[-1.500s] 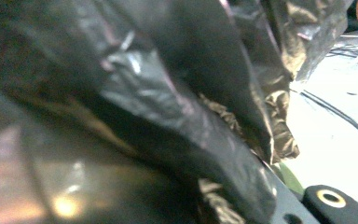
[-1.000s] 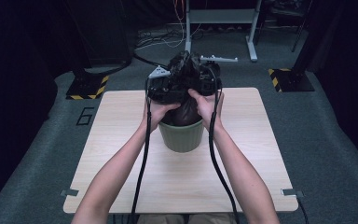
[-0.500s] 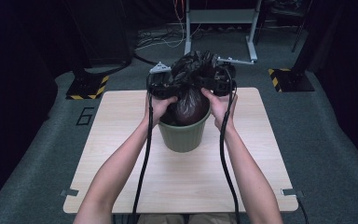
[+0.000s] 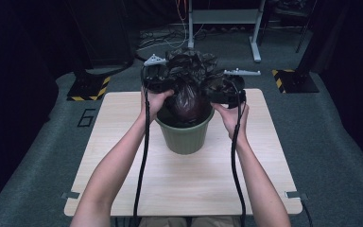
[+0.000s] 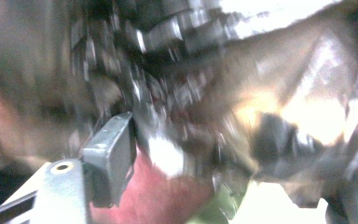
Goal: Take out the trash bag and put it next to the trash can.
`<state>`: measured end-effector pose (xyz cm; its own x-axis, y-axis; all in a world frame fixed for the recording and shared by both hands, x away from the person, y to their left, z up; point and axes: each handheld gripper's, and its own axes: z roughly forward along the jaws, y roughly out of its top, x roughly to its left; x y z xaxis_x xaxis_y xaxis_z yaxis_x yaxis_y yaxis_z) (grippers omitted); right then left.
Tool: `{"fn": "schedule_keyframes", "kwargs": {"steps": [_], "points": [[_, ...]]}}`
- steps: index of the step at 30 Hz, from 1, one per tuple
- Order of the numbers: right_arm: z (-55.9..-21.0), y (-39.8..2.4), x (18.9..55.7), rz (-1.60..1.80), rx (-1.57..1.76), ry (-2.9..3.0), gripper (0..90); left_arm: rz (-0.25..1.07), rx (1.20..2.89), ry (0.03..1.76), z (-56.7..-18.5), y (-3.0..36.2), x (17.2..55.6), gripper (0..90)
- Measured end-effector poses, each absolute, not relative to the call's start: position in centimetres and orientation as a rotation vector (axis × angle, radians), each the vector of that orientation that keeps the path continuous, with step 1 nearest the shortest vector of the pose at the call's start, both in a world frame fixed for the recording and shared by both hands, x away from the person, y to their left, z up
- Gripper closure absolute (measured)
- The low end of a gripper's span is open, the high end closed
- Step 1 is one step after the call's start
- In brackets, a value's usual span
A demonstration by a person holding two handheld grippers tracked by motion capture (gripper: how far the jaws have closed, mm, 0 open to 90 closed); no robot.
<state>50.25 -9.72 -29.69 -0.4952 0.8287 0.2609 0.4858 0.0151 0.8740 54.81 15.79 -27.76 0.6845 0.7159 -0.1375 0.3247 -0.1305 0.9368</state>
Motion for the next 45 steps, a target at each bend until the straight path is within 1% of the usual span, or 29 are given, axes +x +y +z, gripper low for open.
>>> {"fn": "schedule_keyframes", "kwargs": {"steps": [3, 5, 13, 21, 27, 32, 38, 45], "points": [[-30.2, -10.5, 49.4, 1.499, 1.339, 1.977, 17.3, 0.424, 1.724, 0.845, -27.5, 16.1, 54.8, 89.8], [-30.4, -10.9, 48.9, 1.504, 1.33, 1.97, 15.0, 0.433, 1.726, 0.85, -27.2, 16.2, 54.7, 89.8], [-31.7, -12.7, 46.9, 1.452, 1.313, 1.971, 14.1, 0.475, 1.714, 0.85, -25.4, 16.8, 54.4, 89.8], [-34.1, -14.2, 45.6, 1.393, 1.311, 1.998, 13.6, 0.526, 1.695, 0.853, -23.7, 17.5, 53.9, 89.7], [-37.2, -15.9, 44.5, 1.306, 1.358, 2.011, 13.6, 0.571, 1.666, 0.865, -22.3, 19.1, 53.4, 89.8], [-40.7, -17.4, 44.0, 1.225, 1.438, 2.025, 13.6, 0.616, 1.631, 0.878, -21.2, 21.2, 53.0, 89.7], [-44.9, -18.8, 43.6, 1.101, 1.511, 2.044, 13.7, 0.678, 1.59, 0.933, -20.5, 24.7, 52.6, 89.8], [-48.6, -19.8, 42.8, 0.99, 1.551, 2.052, 13.7, 0.73, 1.541, 1.016, -20.9, 29.0, 52.3, 89.7]]}}
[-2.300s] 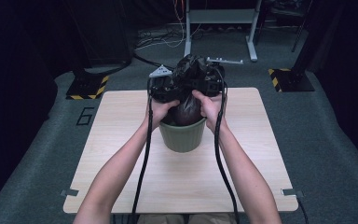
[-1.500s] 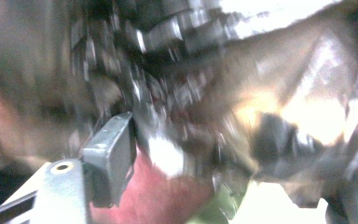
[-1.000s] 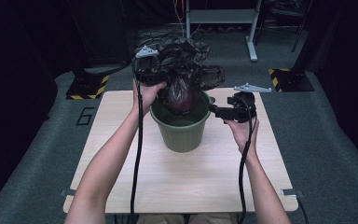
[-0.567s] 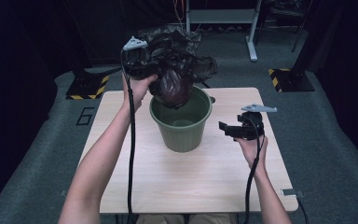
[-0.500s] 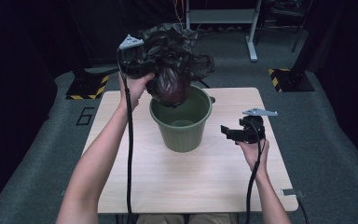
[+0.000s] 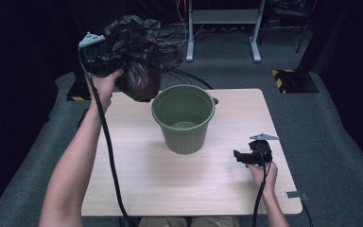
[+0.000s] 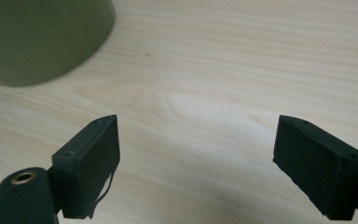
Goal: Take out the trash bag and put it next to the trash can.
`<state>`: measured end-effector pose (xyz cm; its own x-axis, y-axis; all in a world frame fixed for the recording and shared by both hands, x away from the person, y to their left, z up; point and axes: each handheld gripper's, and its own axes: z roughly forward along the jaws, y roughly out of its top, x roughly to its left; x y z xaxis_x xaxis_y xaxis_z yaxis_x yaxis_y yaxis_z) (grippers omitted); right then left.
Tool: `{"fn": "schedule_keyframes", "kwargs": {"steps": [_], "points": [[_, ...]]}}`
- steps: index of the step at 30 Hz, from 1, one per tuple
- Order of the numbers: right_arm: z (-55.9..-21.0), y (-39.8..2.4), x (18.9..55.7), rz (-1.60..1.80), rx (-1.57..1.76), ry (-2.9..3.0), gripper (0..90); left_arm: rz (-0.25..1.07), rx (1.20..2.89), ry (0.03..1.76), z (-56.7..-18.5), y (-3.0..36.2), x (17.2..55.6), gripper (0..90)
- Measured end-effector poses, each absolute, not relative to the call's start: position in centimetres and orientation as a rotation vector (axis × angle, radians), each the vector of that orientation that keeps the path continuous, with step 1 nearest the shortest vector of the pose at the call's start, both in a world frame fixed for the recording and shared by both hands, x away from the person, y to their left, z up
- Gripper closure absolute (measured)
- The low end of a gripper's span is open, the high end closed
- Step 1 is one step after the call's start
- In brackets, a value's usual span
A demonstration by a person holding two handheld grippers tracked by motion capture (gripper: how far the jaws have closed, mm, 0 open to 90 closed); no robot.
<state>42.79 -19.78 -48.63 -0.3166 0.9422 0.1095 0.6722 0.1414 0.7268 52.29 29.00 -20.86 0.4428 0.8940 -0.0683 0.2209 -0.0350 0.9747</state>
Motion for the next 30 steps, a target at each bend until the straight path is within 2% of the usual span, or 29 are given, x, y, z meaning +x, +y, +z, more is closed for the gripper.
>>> {"fn": "schedule_keyframes", "kwargs": {"steps": [5, 13, 20, 30], "points": [[-50.5, -20.0, 42.0, 0.961, 1.552, 2.03, 13.5, 0.767, 1.55, 1.072, -22.9, 31.2, 52.4, 89.7], [-52.2, -20.4, 41.5, 0.926, 1.55, 2.026, 12.8, 0.722, 1.56, 1.228, -29.0, 33.7, 53.7, 89.7], [-52.7, -20.3, 41.2, 0.891, 1.494, 2.019, 12.5, 0.646, 1.611, 1.342, -35.5, 34.0, 55.0, 89.6], [-52.8, -20.3, 41.1, 0.896, 1.485, 2.017, 13.0, 0.583, 1.677, 1.435, -41.8, 33.4, 55.5, 89.4]]}}
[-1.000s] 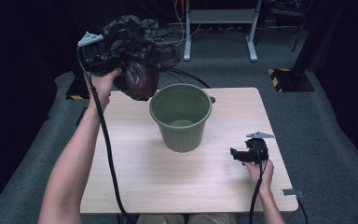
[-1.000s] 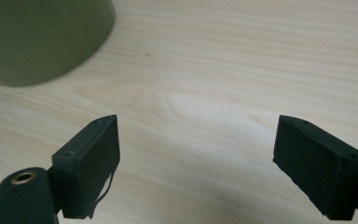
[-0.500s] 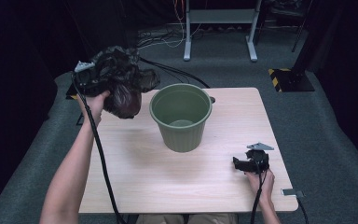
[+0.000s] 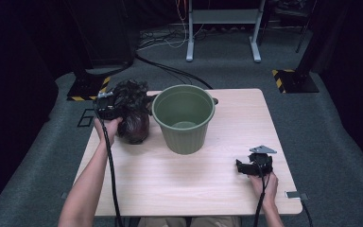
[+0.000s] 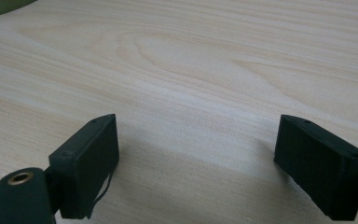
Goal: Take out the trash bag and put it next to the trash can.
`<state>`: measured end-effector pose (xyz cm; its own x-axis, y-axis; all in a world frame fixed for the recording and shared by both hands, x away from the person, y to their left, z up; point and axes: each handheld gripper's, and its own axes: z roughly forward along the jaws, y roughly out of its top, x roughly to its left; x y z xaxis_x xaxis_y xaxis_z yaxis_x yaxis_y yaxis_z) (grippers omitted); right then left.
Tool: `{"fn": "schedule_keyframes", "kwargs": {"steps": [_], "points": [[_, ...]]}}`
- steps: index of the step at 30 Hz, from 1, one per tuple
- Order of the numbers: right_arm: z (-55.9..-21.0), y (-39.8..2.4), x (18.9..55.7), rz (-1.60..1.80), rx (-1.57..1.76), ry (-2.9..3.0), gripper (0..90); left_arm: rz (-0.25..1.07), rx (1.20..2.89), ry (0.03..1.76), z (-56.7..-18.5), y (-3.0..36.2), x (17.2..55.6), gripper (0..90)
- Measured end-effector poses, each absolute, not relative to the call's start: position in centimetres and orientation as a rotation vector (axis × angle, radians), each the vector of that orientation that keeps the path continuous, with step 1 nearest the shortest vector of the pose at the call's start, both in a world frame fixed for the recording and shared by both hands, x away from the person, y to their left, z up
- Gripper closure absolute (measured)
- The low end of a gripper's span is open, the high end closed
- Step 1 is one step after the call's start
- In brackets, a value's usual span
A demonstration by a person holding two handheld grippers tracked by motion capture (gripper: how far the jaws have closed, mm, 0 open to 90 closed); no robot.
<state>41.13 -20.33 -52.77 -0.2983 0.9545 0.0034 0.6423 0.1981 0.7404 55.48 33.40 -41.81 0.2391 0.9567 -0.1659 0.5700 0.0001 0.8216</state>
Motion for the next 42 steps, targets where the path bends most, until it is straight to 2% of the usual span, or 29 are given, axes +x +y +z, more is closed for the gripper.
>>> {"fn": "schedule_keyframes", "kwargs": {"steps": [3, 6, 7, 12, 15, 22, 31, 42], "points": [[-52.8, -20.3, 41.1, 0.896, 1.484, 2.017, 13.1, 0.568, 1.691, 1.447, -42.6, 33.5, 55.4, 87.4], [-52.8, -20.3, 41.1, 0.897, 1.484, 2.017, 13.3, 0.57, 1.681, 1.45, -42.7, 33.6, 55.1, 80.4], [-52.8, -20.3, 41.1, 0.898, 1.483, 2.017, 13.4, 0.577, 1.691, 1.45, -42.7, 33.6, 55.1, 73.5], [-52.8, -20.3, 41.1, 0.898, 1.486, 2.014, 13.7, 0.608, 1.72, 1.473, -41.6, 33.5, 53.9, 27.1], [-52.8, -20.3, 41.1, 0.901, 1.479, 2.018, 13.9, 0.632, 1.707, 1.46, -40.8, 33.7, 52.3, 14.8], [-52.8, -20.3, 41.0, 0.904, 1.478, 2.018, 14.1, 0.613, 1.741, 1.41, -40.1, 34.2, 48.8, 0.9], [-52.8, -20.3, 41.0, 0.902, 1.476, 2.018, 14.1, 0.577, 1.787, 1.338, -42.3, 34.1, 43.8, 0.0], [-52.8, -20.3, 41.0, 0.902, 1.479, 2.018, 14.1, 0.525, 1.92, 1.381, -49.5, 33.2, 40.2, 0.0]]}}
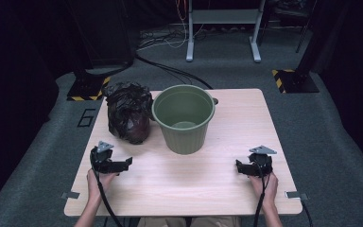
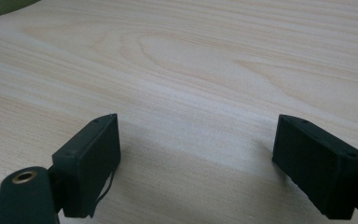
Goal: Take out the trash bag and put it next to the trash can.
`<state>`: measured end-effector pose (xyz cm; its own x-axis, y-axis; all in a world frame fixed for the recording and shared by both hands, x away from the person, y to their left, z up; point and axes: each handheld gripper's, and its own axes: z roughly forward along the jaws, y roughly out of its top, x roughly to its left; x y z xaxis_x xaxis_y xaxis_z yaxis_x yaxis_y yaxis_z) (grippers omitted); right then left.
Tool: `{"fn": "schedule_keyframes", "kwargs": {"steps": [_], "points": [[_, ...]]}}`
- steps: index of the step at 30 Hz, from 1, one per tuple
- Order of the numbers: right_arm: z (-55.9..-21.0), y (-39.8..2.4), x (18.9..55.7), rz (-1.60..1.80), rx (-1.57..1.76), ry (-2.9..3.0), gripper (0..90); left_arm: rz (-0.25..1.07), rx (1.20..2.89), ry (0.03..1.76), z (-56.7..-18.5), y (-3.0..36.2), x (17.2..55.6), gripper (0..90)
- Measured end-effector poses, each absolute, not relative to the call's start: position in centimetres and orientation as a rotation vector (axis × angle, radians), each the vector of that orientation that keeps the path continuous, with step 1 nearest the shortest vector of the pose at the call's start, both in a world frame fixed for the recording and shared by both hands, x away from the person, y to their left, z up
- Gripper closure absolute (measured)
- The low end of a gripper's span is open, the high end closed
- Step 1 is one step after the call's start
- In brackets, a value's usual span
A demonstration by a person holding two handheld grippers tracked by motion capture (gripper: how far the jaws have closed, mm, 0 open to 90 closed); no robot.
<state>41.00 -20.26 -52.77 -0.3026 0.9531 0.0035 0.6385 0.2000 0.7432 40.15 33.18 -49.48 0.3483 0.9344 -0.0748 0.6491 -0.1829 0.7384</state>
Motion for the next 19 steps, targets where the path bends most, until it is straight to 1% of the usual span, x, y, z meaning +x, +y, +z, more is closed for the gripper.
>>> {"fn": "schedule_keyframes", "kwargs": {"steps": [5, 6, 7, 10, 17, 19], "points": [[-52.8, -20.2, 41.0, 0.9, 1.479, 2.018, 14.0, 0.505, 1.981, 1.415, -52.1, 32.7, 39.9, 0.0], [-52.8, -20.3, 41.0, 0.9, 1.478, 2.018, 14.0, 0.513, 2.004, 1.419, -52.5, 32.6, 40.0, 0.0], [-52.8, -20.2, 41.0, 0.9, 1.479, 2.018, 14.0, 0.558, 2.008, 1.409, -52.8, 32.4, 39.9, 0.0], [-52.8, -20.3, 41.0, 0.899, 1.478, 2.019, 13.9, 0.584, 1.973, 1.411, -53.1, 32.3, 39.6, 0.0], [-52.8, -20.2, 41.0, 0.897, 1.483, 2.015, 13.6, 0.588, 1.966, 1.424, -53.1, 32.2, 39.5, 0.0], [-52.8, -20.2, 41.0, 0.894, 1.489, 2.011, 12.2, 0.588, 1.965, 1.426, -53.1, 32.2, 39.5, 0.0]]}}
